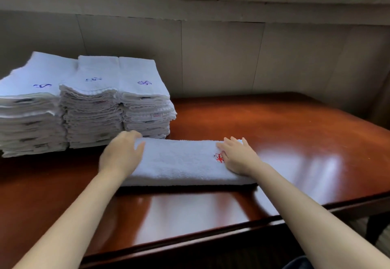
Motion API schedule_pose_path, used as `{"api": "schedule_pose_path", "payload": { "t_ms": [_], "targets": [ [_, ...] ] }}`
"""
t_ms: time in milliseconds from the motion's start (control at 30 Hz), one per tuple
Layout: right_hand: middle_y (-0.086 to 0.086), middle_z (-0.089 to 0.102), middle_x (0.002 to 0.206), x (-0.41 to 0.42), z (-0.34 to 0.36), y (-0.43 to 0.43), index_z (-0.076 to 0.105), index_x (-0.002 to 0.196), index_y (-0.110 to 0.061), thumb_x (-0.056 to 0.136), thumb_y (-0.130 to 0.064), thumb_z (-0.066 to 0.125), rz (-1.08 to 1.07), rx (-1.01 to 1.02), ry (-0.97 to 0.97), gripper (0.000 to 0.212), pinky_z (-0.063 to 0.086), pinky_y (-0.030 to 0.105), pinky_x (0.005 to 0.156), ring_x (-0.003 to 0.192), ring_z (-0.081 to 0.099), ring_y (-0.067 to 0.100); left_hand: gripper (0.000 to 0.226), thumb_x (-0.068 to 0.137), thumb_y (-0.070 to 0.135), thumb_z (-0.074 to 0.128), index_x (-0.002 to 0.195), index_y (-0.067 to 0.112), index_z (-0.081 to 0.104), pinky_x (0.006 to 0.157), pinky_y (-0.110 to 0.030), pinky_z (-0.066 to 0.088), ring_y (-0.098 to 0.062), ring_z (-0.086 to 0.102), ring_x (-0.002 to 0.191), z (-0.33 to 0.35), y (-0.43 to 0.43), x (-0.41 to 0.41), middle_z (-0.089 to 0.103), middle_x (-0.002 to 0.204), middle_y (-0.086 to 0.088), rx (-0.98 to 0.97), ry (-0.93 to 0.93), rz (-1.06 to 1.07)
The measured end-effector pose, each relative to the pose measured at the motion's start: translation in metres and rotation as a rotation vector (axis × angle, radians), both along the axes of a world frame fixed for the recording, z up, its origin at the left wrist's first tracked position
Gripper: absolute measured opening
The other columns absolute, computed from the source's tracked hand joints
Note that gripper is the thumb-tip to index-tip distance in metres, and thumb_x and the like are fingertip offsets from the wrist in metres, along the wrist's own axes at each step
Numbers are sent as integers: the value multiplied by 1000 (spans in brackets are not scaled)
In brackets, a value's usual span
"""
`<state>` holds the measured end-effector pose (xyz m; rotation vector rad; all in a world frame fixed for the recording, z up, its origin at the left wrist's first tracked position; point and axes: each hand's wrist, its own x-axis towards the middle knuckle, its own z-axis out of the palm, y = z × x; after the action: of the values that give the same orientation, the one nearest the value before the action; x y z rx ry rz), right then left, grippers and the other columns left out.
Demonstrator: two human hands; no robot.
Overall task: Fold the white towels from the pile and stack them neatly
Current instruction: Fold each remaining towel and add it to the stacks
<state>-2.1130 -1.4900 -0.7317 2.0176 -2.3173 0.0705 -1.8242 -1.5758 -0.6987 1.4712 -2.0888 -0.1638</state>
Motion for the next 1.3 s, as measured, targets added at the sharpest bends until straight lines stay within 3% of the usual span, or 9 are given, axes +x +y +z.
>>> {"api": "schedule_pose_path", "payload": {
  "t_ms": [133,300,567,667,833,1000,1167,1233,1300],
  "targets": [
    [2,9,160,39,5,-13,19,150,-28,101,-40,26,129,-90,-78,51,-3,42,117,147,3,21,58,97,54,33,148,26,28,116,-41,9,-17,13,146,-25,17,-29,18,159,-5,64,-429,-78],
    [1,10,160,48,-7,-20,19,150,-32,99,-50,22,30,110,-202,54,2,48,117,147,7,22,59,98,55,21,152,31,14,118,-44,0,-17,3,148,-49,24,-31,7,161,-3,205,-414,-92],
    [-1,52,132,24,-1,-21,47,131,-25,96,-53,27,-102,-21,-205,50,24,45,107,126,38,22,71,89,73,19,151,41,7,117,-50,-2,-18,-10,148,-41,13,-6,-7,161,3,325,-479,-121],
    [5,56,125,21,-2,-23,47,130,-24,95,-57,27,-152,25,-209,52,24,48,108,119,45,27,85,76,83,34,147,50,3,116,-51,2,-18,-14,147,-40,3,12,-13,160,9,417,-508,-203],
    [9,52,125,26,1,-22,46,131,-26,93,-59,30,-196,23,-157,53,27,46,104,116,45,30,78,75,48,51,147,45,21,117,-41,22,-23,12,147,-32,-9,33,10,160,1,370,-396,-208],
    [6,55,119,28,9,-14,50,126,-25,89,-64,33,-199,66,-125,56,30,40,90,111,48,28,64,86,35,48,145,28,26,97,-42,40,-33,40,130,-24,-6,43,33,146,-7,357,-254,189],
    [4,60,105,21,15,-2,54,112,-18,90,-57,38,-169,88,-185,47,39,33,71,96,56,25,41,87,26,49,124,12,38,81,-33,47,-33,61,101,-15,-5,39,68,99,-12,466,-247,373],
    [0,59,93,20,17,0,53,99,-16,92,-53,39,-171,101,-214,40,40,31,64,86,56,23,46,84,11,46,129,10,34,76,-33,55,-27,67,80,-13,-4,34,70,71,-8,469,-175,332],
    [-3,53,81,21,20,1,49,82,-18,94,-51,39,-187,107,-195,36,37,29,59,79,53,23,63,85,5,43,143,11,19,72,-36,58,-27,69,72,-9,2,23,66,75,-9,494,-6,227]
  ]
}}
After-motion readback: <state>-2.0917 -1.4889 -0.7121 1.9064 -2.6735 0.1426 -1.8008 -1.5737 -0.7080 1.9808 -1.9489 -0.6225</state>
